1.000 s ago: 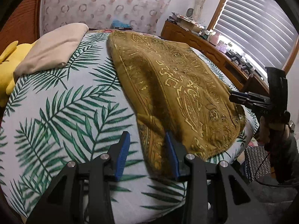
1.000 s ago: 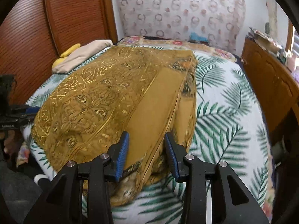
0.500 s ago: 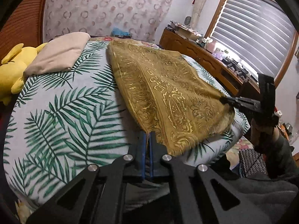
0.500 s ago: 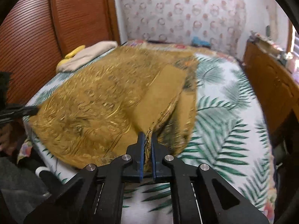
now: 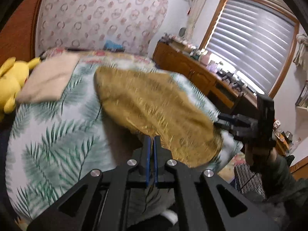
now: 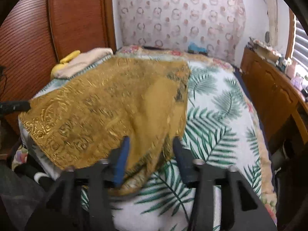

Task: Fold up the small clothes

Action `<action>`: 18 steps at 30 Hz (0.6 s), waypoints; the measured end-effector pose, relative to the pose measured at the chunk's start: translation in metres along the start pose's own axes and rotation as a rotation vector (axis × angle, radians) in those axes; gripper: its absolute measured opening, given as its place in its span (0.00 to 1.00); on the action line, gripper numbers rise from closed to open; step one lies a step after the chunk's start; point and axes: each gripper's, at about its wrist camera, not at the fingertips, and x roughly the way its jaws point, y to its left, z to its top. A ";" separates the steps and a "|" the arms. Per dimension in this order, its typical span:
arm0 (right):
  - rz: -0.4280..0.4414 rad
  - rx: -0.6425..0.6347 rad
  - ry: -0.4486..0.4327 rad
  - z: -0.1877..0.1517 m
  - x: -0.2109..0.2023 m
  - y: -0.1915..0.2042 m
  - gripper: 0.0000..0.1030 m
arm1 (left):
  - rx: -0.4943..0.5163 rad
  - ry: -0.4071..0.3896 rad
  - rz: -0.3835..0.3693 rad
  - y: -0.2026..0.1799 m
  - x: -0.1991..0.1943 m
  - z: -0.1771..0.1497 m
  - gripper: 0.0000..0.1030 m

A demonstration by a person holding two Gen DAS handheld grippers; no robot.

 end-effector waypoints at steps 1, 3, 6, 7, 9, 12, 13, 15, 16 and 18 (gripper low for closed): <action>0.019 -0.006 -0.013 0.002 -0.003 0.004 0.54 | 0.009 -0.014 -0.007 -0.003 0.000 0.009 0.00; 0.046 -0.026 -0.032 0.006 -0.008 0.013 0.60 | 0.027 -0.037 -0.021 -0.010 0.003 0.029 0.00; 0.096 -0.060 -0.058 0.008 -0.016 0.031 0.60 | 0.051 -0.060 -0.037 -0.017 0.014 0.057 0.00; 0.106 -0.067 -0.074 0.008 -0.019 0.036 0.60 | 0.054 -0.063 -0.042 -0.018 0.018 0.064 0.00; 0.132 -0.080 -0.089 0.009 -0.026 0.044 0.61 | 0.063 -0.069 -0.047 -0.022 0.026 0.079 0.00; 0.149 -0.097 -0.096 0.012 -0.031 0.054 0.61 | 0.075 -0.074 -0.044 -0.022 0.040 0.095 0.00; 0.153 -0.102 -0.092 0.012 -0.031 0.055 0.62 | 0.073 -0.074 -0.043 -0.022 0.042 0.099 0.00; 0.153 -0.108 -0.080 0.010 -0.027 0.056 0.62 | 0.066 -0.077 -0.032 -0.019 0.049 0.105 0.00; 0.152 -0.107 -0.072 0.009 -0.024 0.055 0.62 | 0.061 -0.077 -0.029 -0.017 0.050 0.107 0.00; 0.150 -0.100 -0.046 0.005 -0.015 0.053 0.62 | 0.051 -0.076 -0.021 -0.014 0.054 0.110 0.00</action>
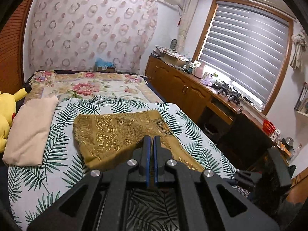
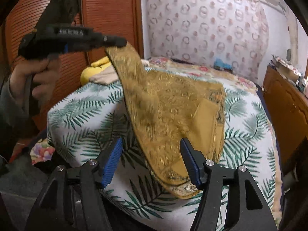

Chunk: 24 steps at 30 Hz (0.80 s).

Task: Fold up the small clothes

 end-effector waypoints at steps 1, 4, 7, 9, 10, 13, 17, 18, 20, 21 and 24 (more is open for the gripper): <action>0.000 0.003 0.010 -0.002 0.004 -0.002 0.62 | -0.001 -0.001 0.008 0.001 0.002 0.002 0.00; -0.014 0.023 0.031 -0.013 0.014 -0.013 0.62 | -0.006 -0.004 0.023 0.003 0.003 0.001 0.00; -0.027 0.030 0.056 -0.020 0.022 -0.021 0.54 | -0.006 -0.011 0.042 0.006 0.002 0.000 0.00; -0.028 0.023 0.072 -0.023 0.026 -0.026 0.42 | -0.004 -0.014 0.050 0.007 0.002 0.001 0.00; -0.031 0.020 0.077 -0.024 0.027 -0.027 0.27 | -0.002 -0.014 0.055 0.007 0.002 0.001 0.00; -0.027 0.002 0.073 -0.023 0.028 -0.030 0.06 | 0.011 -0.022 0.076 0.007 0.000 0.000 0.00; -0.051 -0.009 0.026 -0.009 0.020 -0.036 0.03 | 0.016 -0.037 0.103 0.012 -0.002 0.002 0.00; -0.059 -0.010 0.008 -0.003 0.019 -0.040 0.02 | 0.016 -0.040 0.110 0.014 -0.002 0.003 0.00; -0.070 -0.013 -0.013 0.008 0.018 -0.045 0.02 | 0.014 -0.046 0.123 0.019 -0.002 0.006 0.00; -0.077 -0.017 -0.025 0.015 0.018 -0.048 0.02 | 0.013 -0.049 0.129 0.022 -0.001 0.007 0.00; -0.091 -0.025 -0.055 0.034 0.021 -0.058 0.02 | 0.003 -0.053 0.152 0.035 0.002 0.010 0.00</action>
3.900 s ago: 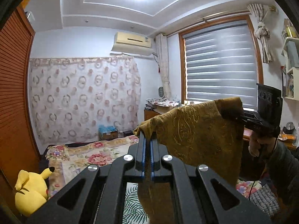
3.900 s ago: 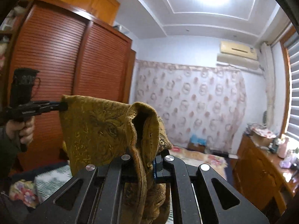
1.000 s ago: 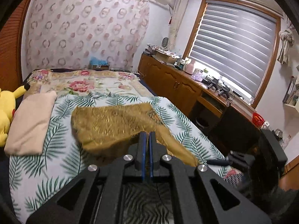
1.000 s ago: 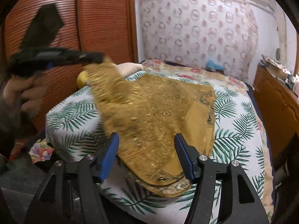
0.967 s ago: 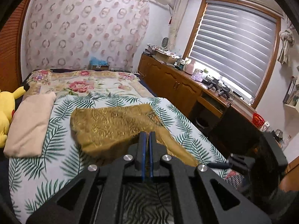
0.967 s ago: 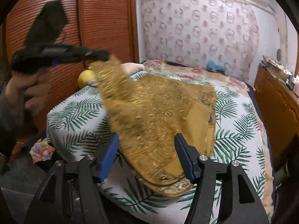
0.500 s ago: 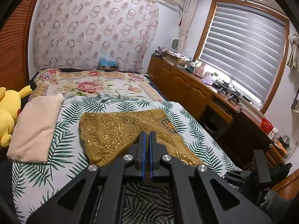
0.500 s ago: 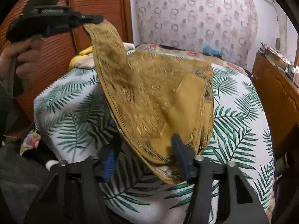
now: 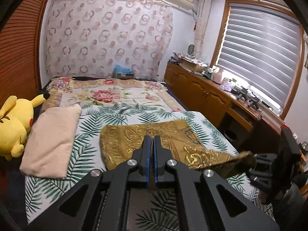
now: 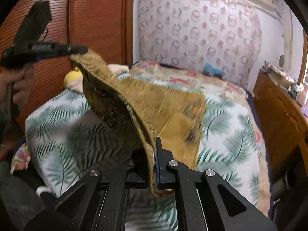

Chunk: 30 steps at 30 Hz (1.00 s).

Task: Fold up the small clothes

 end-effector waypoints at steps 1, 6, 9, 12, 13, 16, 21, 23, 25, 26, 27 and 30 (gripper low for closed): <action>-0.002 -0.001 -0.008 0.006 0.002 -0.003 0.02 | -0.003 0.001 0.005 0.003 0.002 0.000 0.00; -0.016 -0.021 -0.029 0.037 0.018 -0.016 0.02 | -0.029 0.011 0.021 0.023 0.018 0.004 0.00; -0.021 -0.042 -0.021 0.052 0.037 -0.021 0.02 | -0.036 0.025 0.036 0.034 0.032 0.006 0.00; -0.017 -0.055 -0.003 0.064 0.059 -0.026 0.02 | -0.039 0.045 0.053 0.044 0.047 0.007 0.00; -0.015 -0.058 0.004 0.068 0.066 -0.028 0.02 | -0.039 0.052 0.058 0.047 0.052 0.007 0.00; -0.005 -0.066 0.032 0.077 0.089 -0.035 0.02 | -0.041 0.077 0.070 0.057 0.068 0.006 0.00; 0.016 -0.077 0.089 0.082 0.128 -0.044 0.02 | -0.065 0.123 0.082 0.075 0.094 0.003 0.00; 0.028 -0.075 0.103 0.085 0.140 -0.047 0.02 | -0.082 0.138 0.078 0.082 0.101 0.004 0.01; 0.039 -0.072 0.113 0.089 0.150 -0.051 0.02 | -0.090 0.146 0.072 0.087 0.106 0.008 0.03; 0.043 -0.071 0.117 0.090 0.154 -0.053 0.02 | -0.089 0.142 0.079 0.088 0.106 0.010 0.09; 0.050 -0.069 0.123 0.092 0.159 -0.055 0.02 | -0.084 0.130 0.084 0.090 0.105 0.013 0.13; 0.062 -0.065 0.139 0.095 0.170 -0.062 0.02 | -0.076 0.113 0.073 0.094 0.102 0.020 0.37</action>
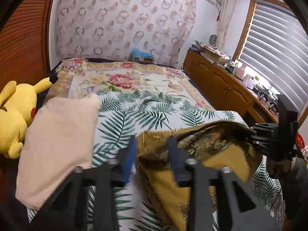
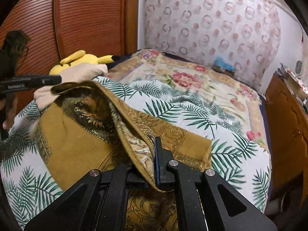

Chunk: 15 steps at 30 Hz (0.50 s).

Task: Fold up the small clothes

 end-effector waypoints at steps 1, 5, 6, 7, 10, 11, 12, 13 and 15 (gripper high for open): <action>0.000 0.001 0.006 0.000 0.003 -0.002 0.02 | 0.004 0.002 -0.002 0.002 0.001 0.002 0.38; -0.023 0.021 0.019 0.003 0.018 -0.013 0.03 | 0.030 0.030 0.002 0.004 0.009 0.002 0.39; -0.031 0.033 0.018 0.004 0.021 -0.016 0.02 | 0.035 0.044 0.003 0.004 0.015 0.000 0.39; -0.033 0.046 0.021 0.005 0.023 -0.018 0.02 | 0.038 0.055 0.005 0.004 0.019 -0.001 0.39; -0.046 0.068 0.030 0.008 0.029 -0.023 0.03 | 0.049 0.096 0.003 0.005 0.035 -0.005 0.39; -0.059 0.065 0.029 0.010 0.029 -0.024 0.08 | 0.052 0.109 0.003 0.005 0.040 -0.006 0.39; -0.080 0.066 0.025 0.012 0.027 -0.026 0.13 | 0.055 0.119 0.004 0.005 0.044 -0.005 0.39; -0.101 0.073 0.025 0.013 0.025 -0.027 0.25 | 0.063 0.129 0.004 0.004 0.048 -0.006 0.39; -0.137 0.093 0.016 0.017 0.016 -0.033 0.33 | 0.072 0.146 0.008 0.004 0.055 -0.007 0.39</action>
